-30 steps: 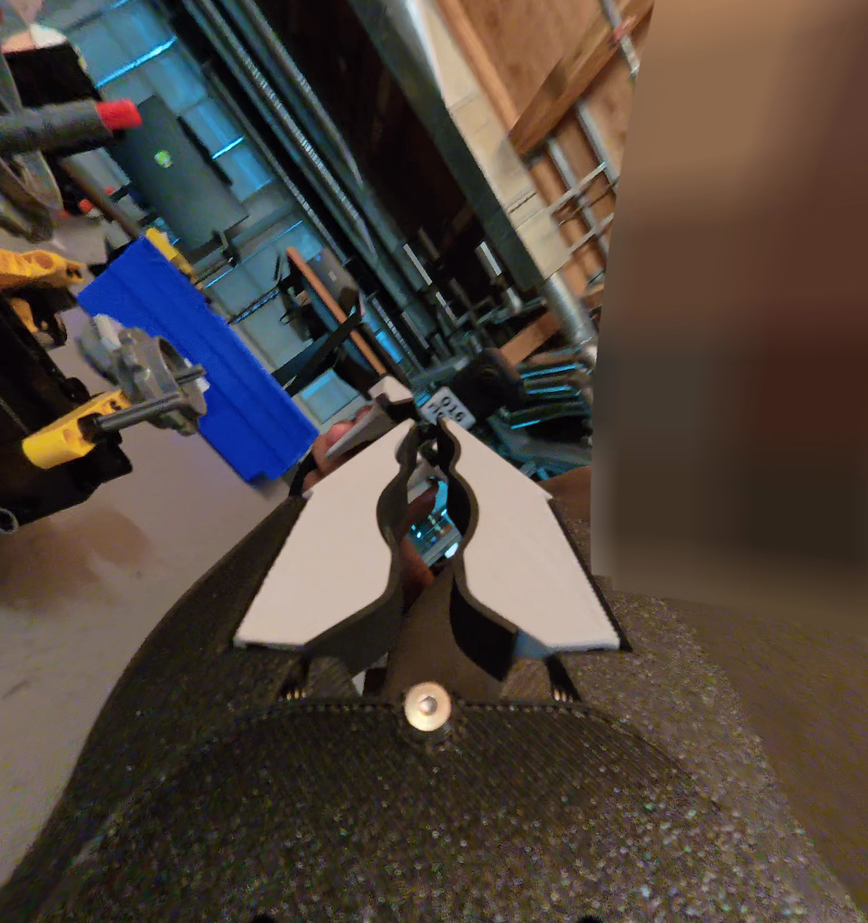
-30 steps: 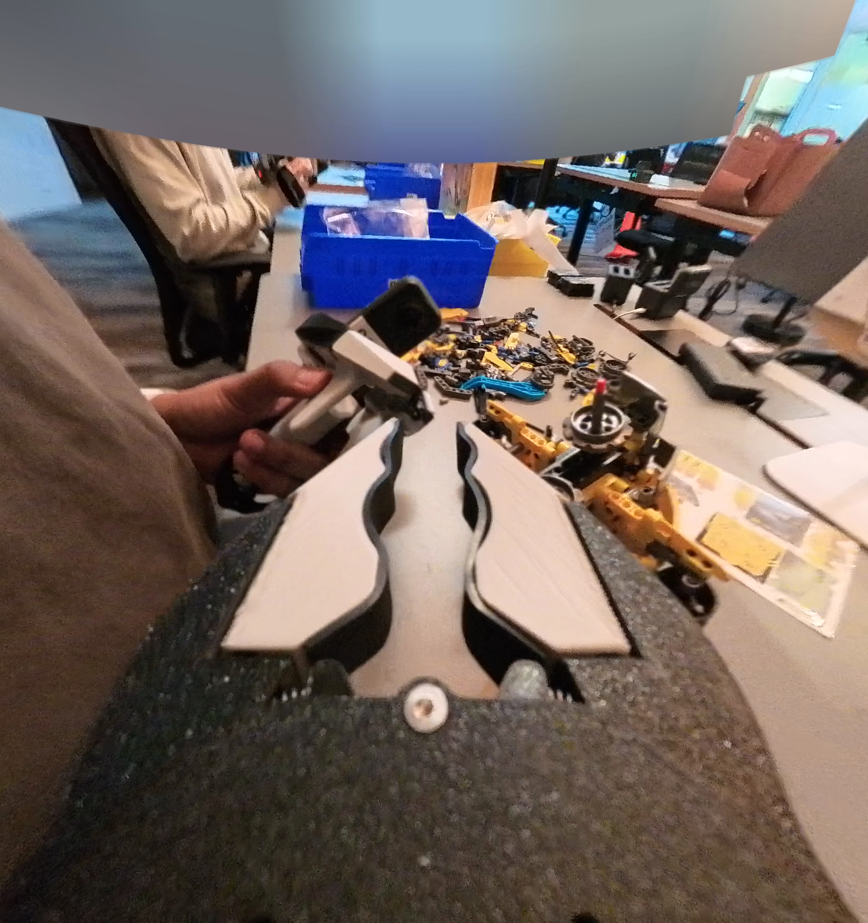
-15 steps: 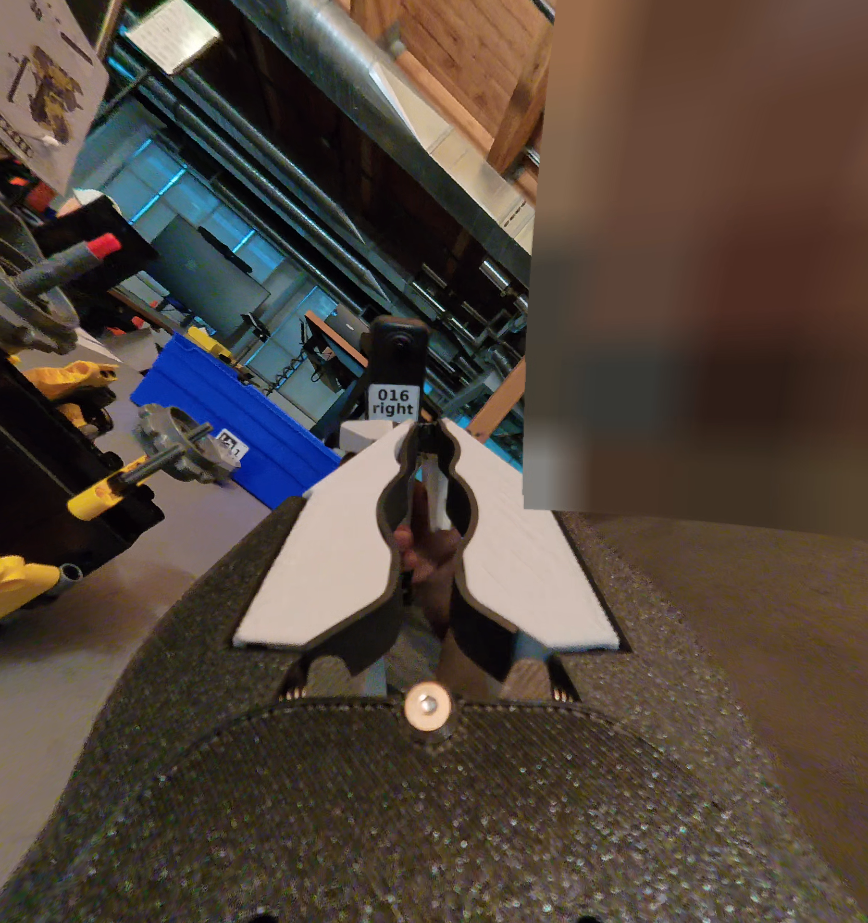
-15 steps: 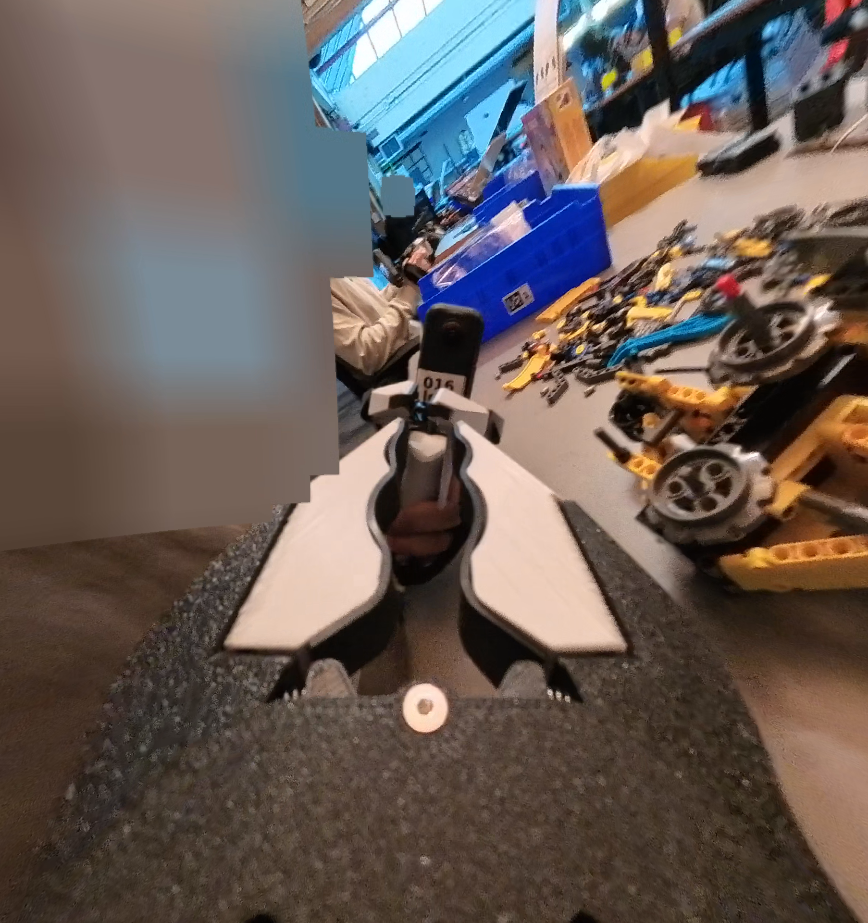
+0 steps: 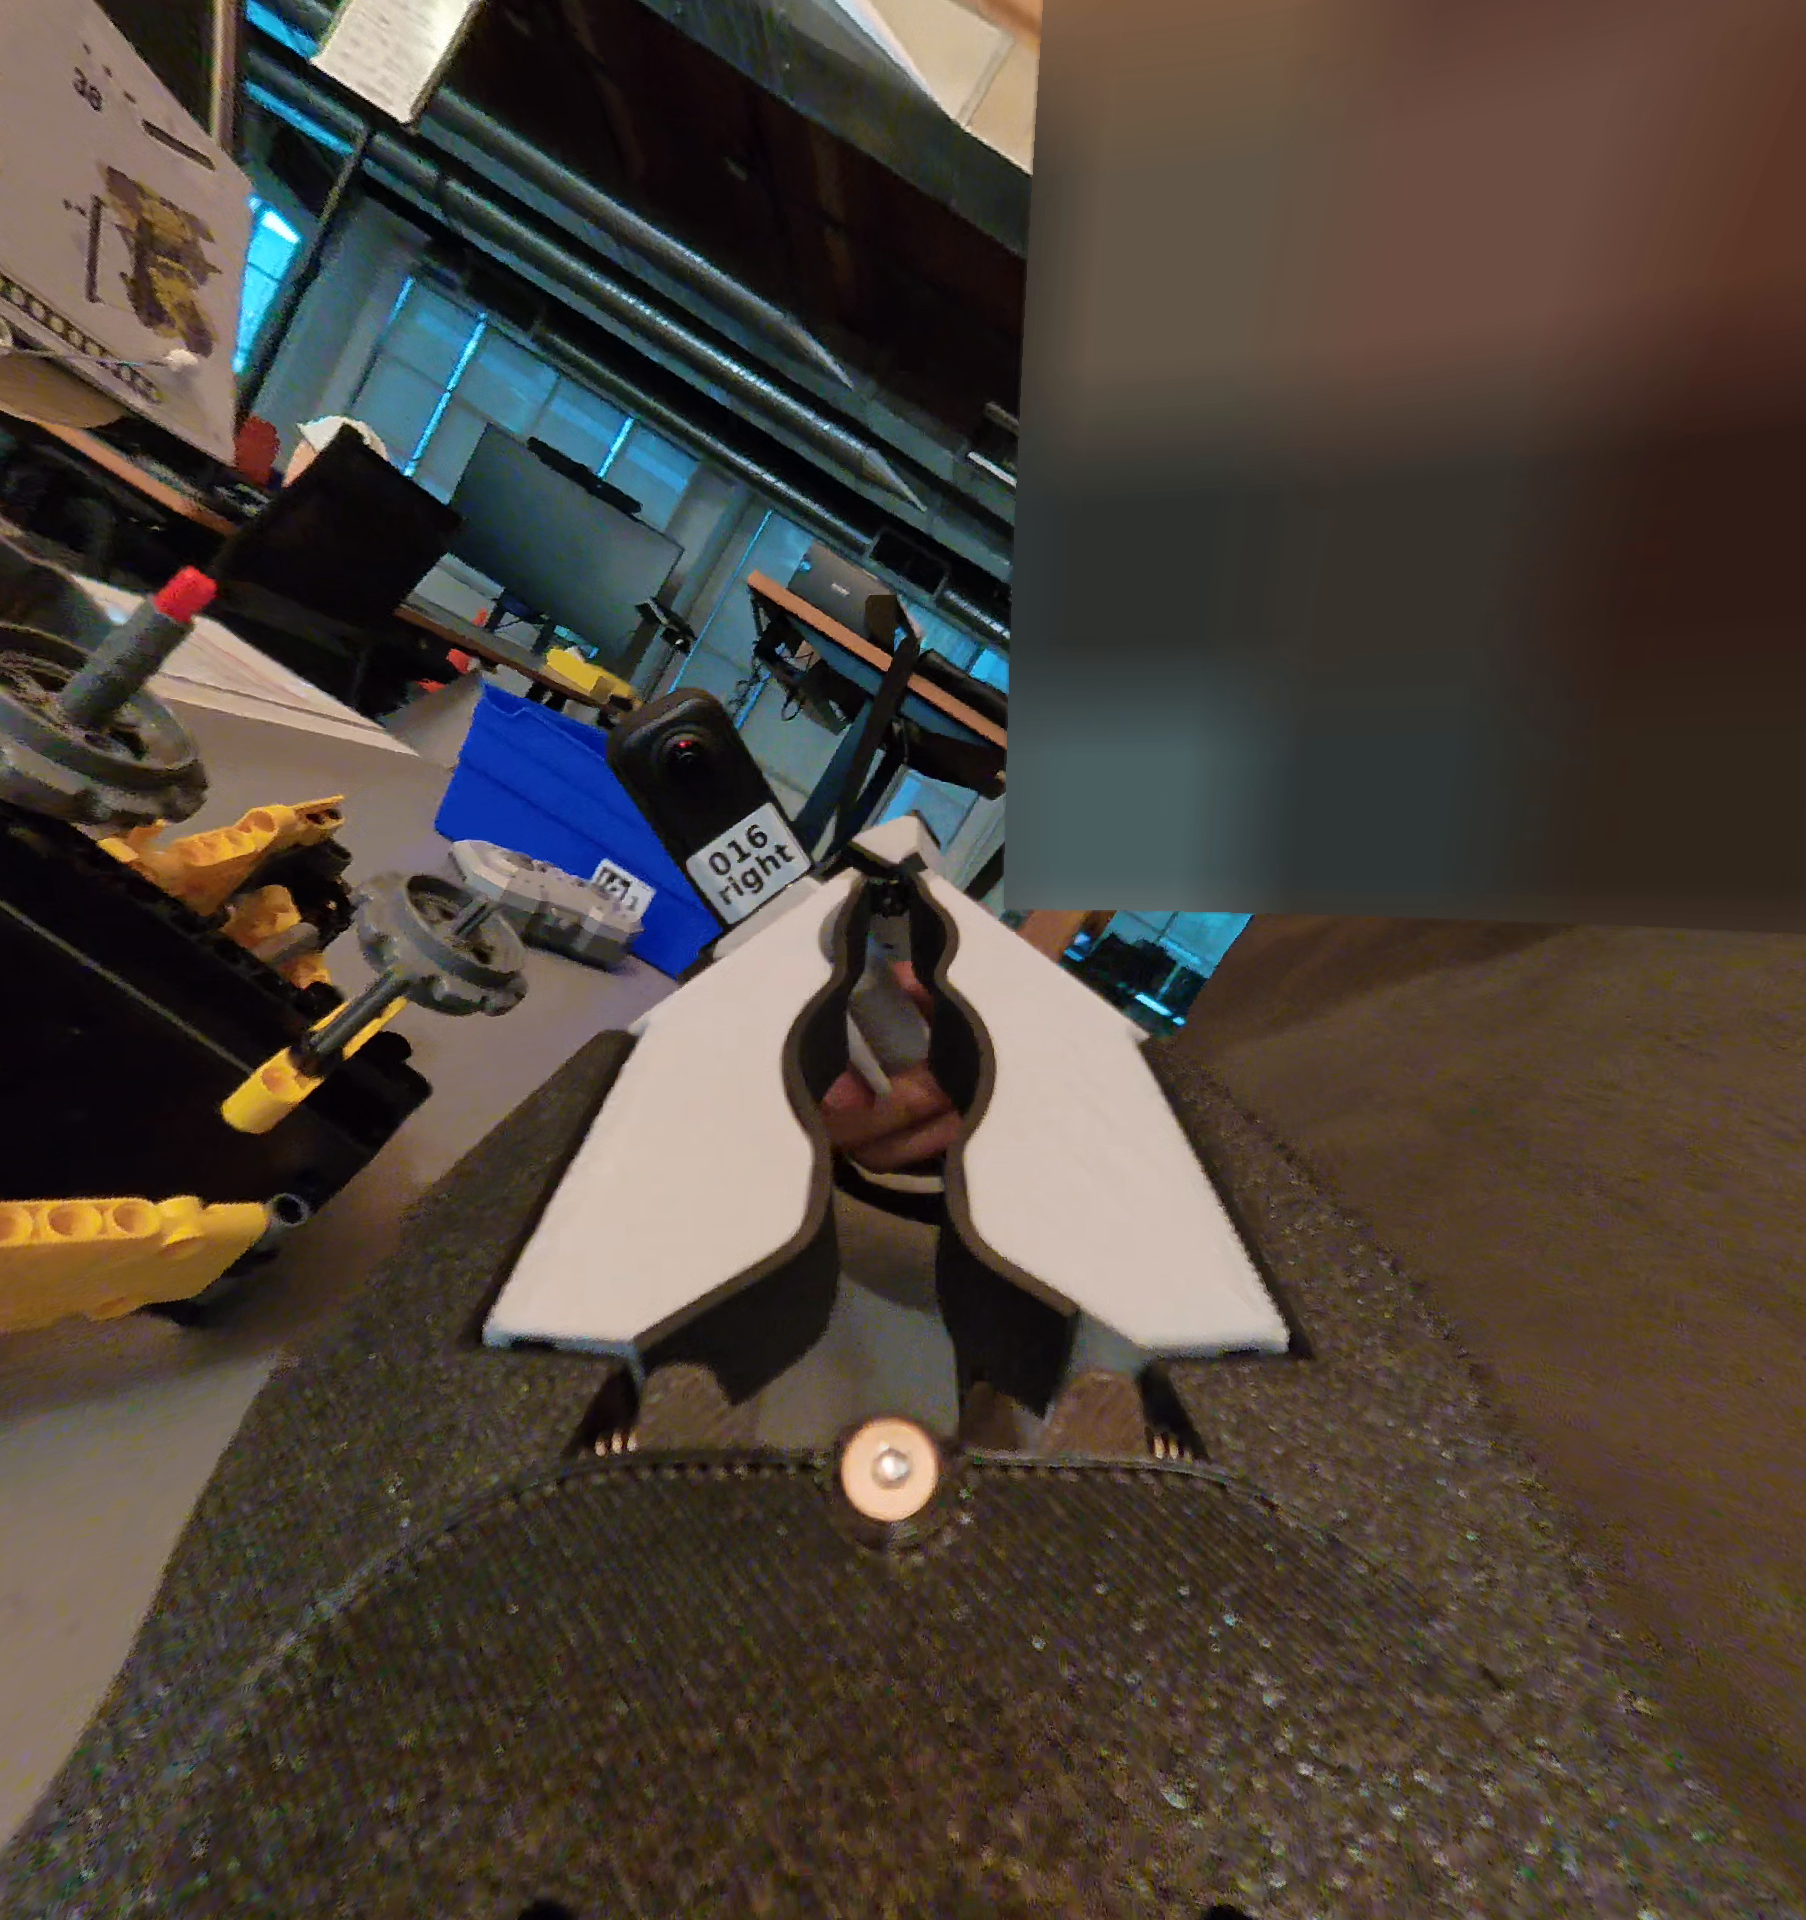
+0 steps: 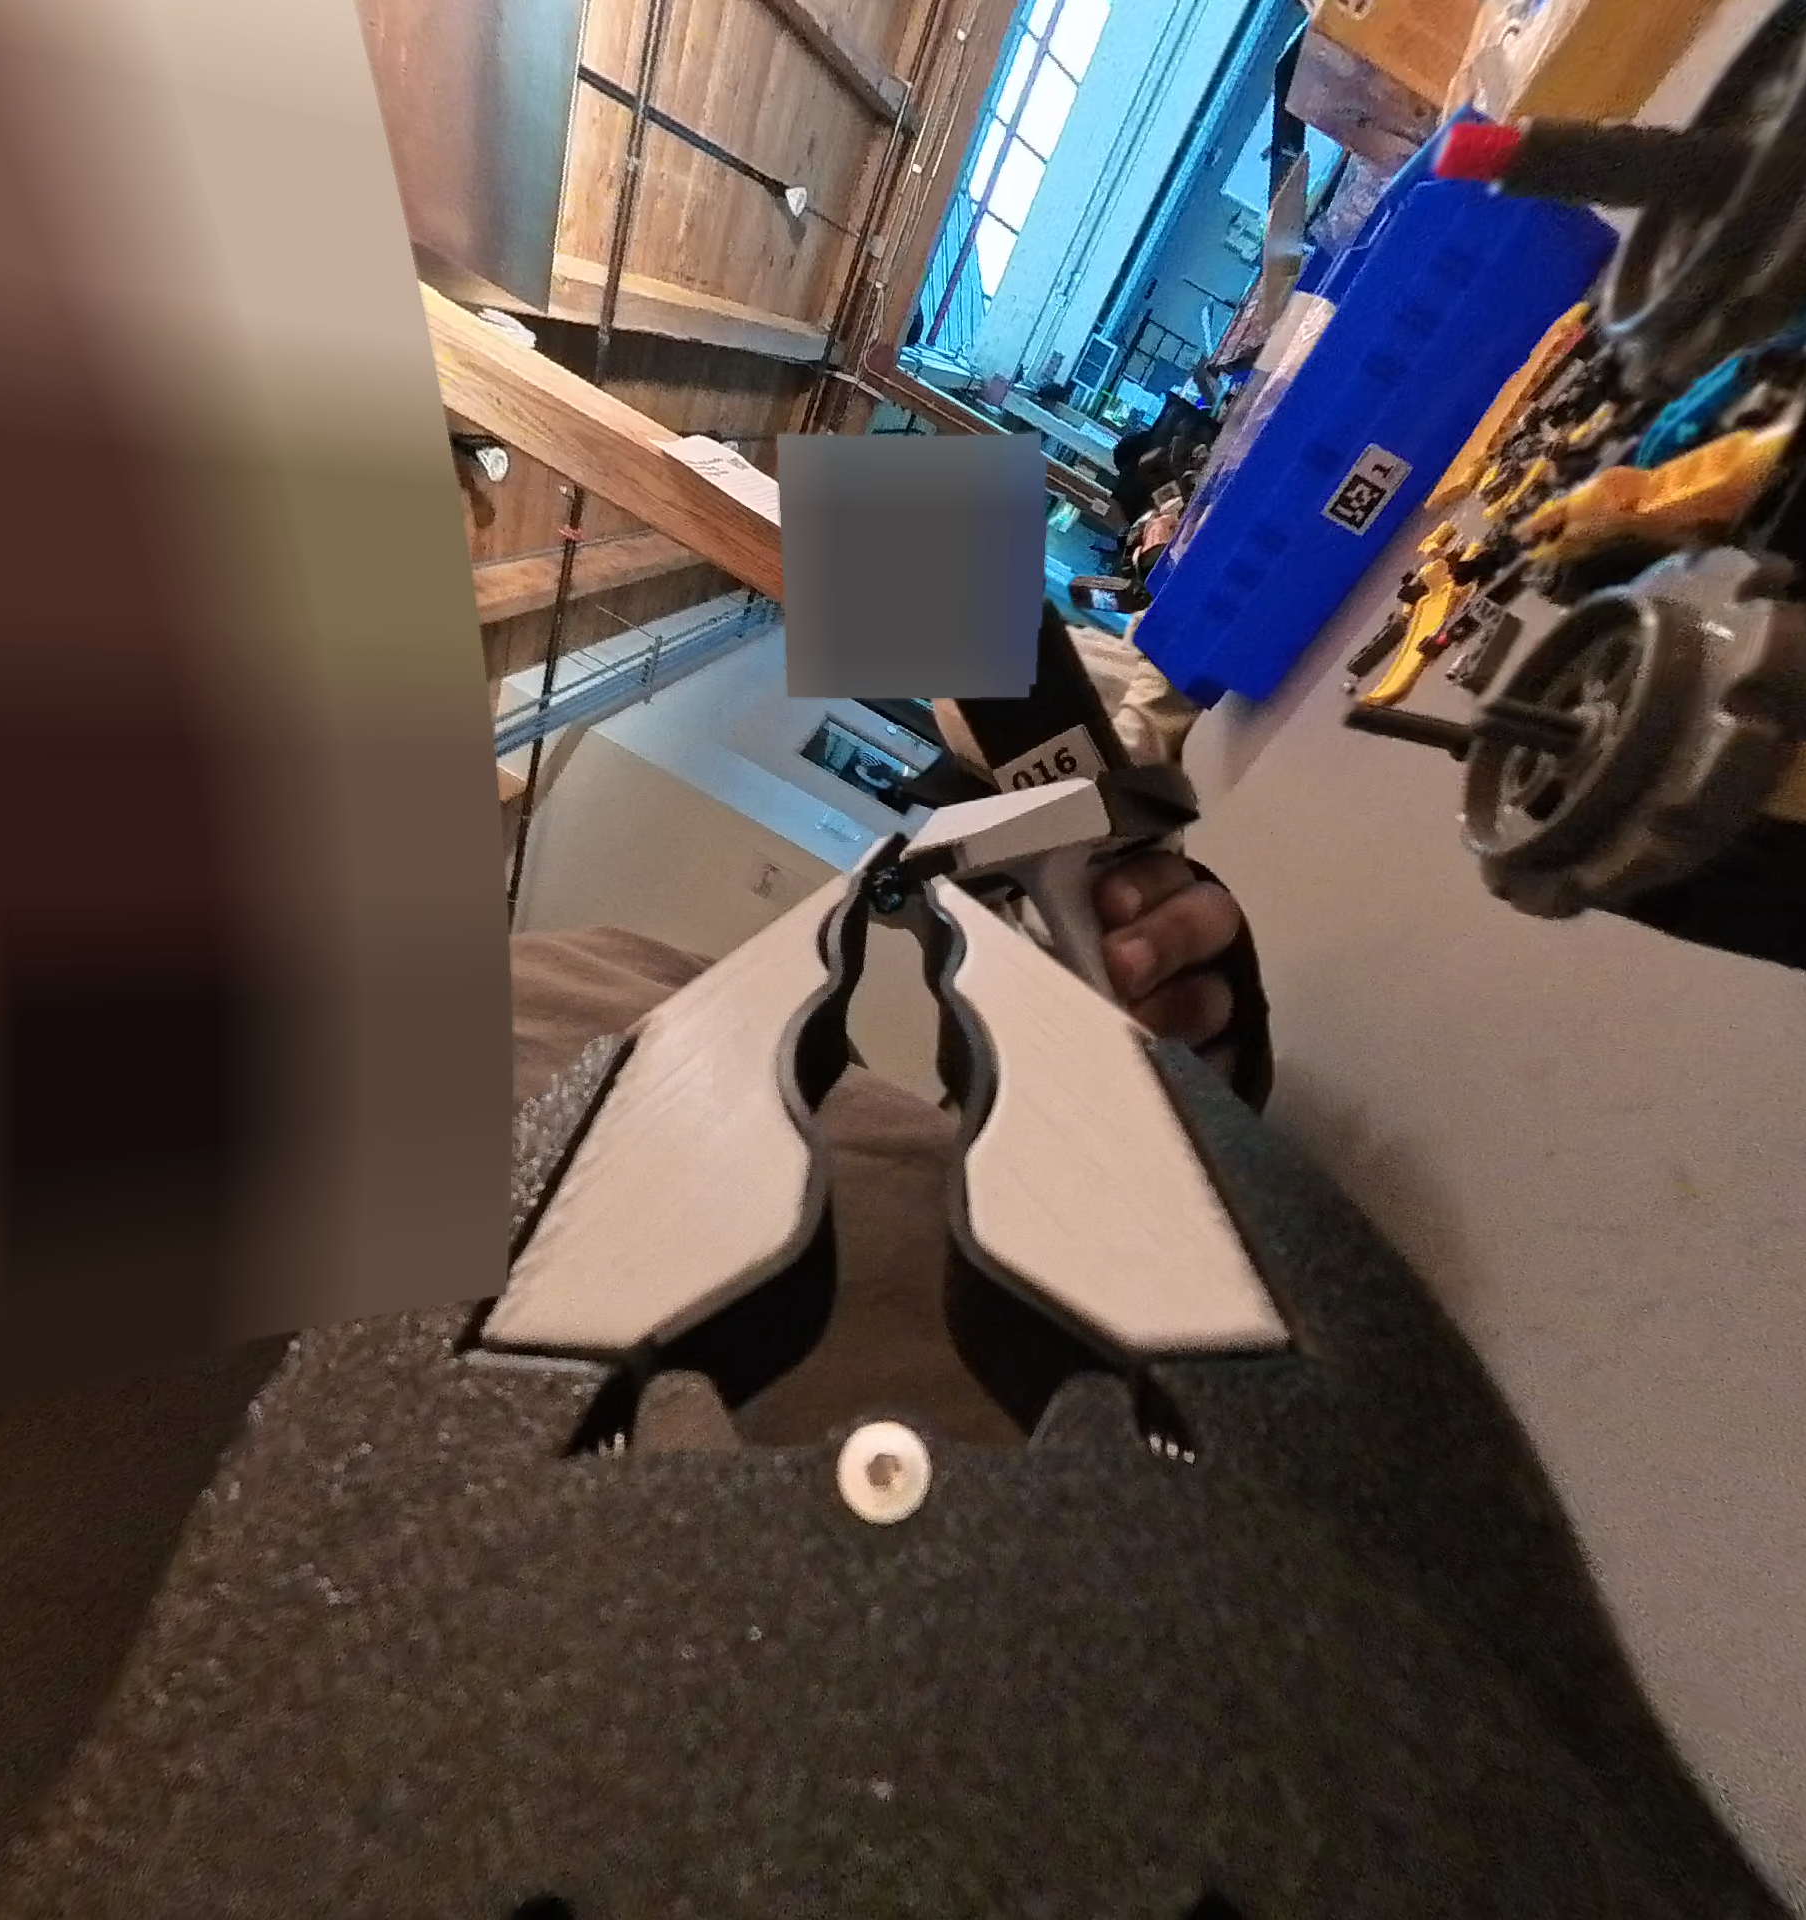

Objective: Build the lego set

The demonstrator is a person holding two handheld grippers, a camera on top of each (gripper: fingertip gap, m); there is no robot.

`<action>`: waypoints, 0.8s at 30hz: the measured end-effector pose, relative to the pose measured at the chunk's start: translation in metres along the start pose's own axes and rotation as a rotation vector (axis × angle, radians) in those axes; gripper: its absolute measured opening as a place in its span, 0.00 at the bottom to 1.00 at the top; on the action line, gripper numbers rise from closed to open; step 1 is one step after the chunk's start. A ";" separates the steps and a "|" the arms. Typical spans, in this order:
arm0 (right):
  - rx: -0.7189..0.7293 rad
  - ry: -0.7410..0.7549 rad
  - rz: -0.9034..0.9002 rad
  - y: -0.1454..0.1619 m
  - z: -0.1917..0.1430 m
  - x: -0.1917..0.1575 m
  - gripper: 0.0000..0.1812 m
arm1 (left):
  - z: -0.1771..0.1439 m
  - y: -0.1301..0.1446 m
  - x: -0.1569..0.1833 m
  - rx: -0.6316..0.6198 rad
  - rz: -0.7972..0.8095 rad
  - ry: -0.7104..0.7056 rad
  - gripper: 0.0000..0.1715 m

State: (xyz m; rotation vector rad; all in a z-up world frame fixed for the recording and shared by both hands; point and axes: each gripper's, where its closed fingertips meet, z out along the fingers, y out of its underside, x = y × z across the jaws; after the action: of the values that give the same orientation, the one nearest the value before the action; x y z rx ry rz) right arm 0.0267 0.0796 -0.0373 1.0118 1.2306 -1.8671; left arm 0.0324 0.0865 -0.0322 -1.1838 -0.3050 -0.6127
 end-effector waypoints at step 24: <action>-0.343 0.724 -0.492 0.015 -0.051 0.074 0.03 | -0.012 0.018 -0.036 -0.221 0.298 -0.314 0.15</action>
State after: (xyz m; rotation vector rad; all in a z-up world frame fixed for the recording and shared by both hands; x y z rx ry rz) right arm 0.0170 0.1141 -0.1216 1.3203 2.3082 -1.5566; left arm 0.0126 0.0897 -0.0694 -1.5087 -0.3225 -0.2013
